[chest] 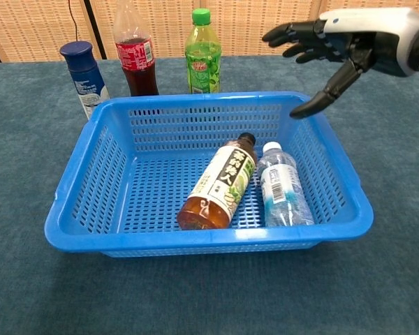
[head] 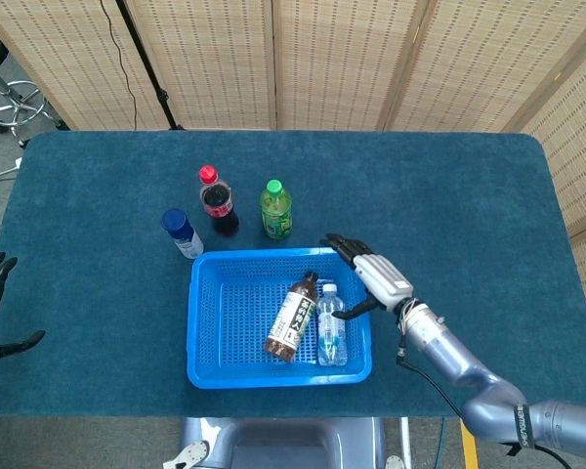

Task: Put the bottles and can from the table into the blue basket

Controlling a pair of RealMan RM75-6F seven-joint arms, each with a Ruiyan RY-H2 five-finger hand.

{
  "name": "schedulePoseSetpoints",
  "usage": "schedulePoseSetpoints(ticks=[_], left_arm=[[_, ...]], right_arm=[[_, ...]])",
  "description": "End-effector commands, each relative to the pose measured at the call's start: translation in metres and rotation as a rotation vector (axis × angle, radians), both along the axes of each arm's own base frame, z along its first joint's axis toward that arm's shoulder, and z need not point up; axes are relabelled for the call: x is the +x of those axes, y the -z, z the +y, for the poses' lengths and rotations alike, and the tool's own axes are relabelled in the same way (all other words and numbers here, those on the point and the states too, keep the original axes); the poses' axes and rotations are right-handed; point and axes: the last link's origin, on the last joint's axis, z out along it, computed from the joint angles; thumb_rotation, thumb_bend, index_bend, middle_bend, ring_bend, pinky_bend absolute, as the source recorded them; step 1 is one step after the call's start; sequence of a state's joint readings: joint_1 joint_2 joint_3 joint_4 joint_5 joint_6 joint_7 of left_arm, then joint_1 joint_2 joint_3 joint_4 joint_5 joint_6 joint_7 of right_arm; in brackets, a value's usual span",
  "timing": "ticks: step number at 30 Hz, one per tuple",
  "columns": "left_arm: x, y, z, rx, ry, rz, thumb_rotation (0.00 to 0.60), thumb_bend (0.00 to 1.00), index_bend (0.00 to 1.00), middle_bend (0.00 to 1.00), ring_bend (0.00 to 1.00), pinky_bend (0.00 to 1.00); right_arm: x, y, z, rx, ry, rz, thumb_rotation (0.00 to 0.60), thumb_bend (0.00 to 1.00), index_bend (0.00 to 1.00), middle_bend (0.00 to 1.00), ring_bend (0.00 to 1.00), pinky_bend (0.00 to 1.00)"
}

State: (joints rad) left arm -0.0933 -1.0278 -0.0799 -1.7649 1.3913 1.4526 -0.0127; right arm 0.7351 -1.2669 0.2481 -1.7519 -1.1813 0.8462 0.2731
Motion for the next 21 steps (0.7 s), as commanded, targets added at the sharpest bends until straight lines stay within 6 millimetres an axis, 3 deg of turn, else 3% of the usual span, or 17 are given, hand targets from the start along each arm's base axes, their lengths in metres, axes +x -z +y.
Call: schedulePoseSetpoints(ticks=[1, 6, 10, 15, 18, 21], left_arm=[[0.000, 0.000, 0.000, -0.001, -0.001, 0.001, 0.600, 0.06, 0.00, 0.00, 0.00, 0.00], [0.000, 0.002, 0.003, -0.005, -0.008, 0.007, 0.600, 0.06, 0.00, 0.00, 0.00, 0.00], [0.000, 0.003, 0.004, -0.004, -0.012, 0.009, 0.600, 0.06, 0.00, 0.00, 0.00, 0.00], [0.001, 0.005, 0.005, -0.005, -0.014, 0.016, 0.600, 0.06, 0.00, 0.00, 0.00, 0.00], [0.002, 0.005, 0.004, 0.008, -0.016, 0.030, 0.600, 0.06, 0.00, 0.00, 0.00, 0.00], [0.002, 0.006, 0.004, 0.013, -0.021, 0.033, 0.600, 0.06, 0.00, 0.00, 0.00, 0.00]], right_arm=[[0.005, -0.011, -0.017, -0.062, 0.027, -0.071, 0.600, 0.00, 0.00, 0.00, 0.00, 0.00], [0.009, -0.022, -0.054, -0.125, 0.095, -0.192, 0.600, 0.00, 0.00, 0.00, 0.00, 0.00], [0.010, -0.015, -0.070, -0.102, 0.113, -0.201, 0.600, 0.00, 0.00, 0.00, 0.00, 0.00], [0.018, 0.005, -0.085, -0.049, 0.130, -0.228, 0.600, 0.00, 0.00, 0.00, 0.00, 0.00], [0.027, 0.033, -0.098, -0.012, 0.148, -0.241, 0.600, 0.00, 0.00, 0.00, 0.00, 0.00], [0.031, 0.048, -0.106, -0.014, 0.140, -0.224, 0.600, 0.00, 0.00, 0.00, 0.00, 0.00]])
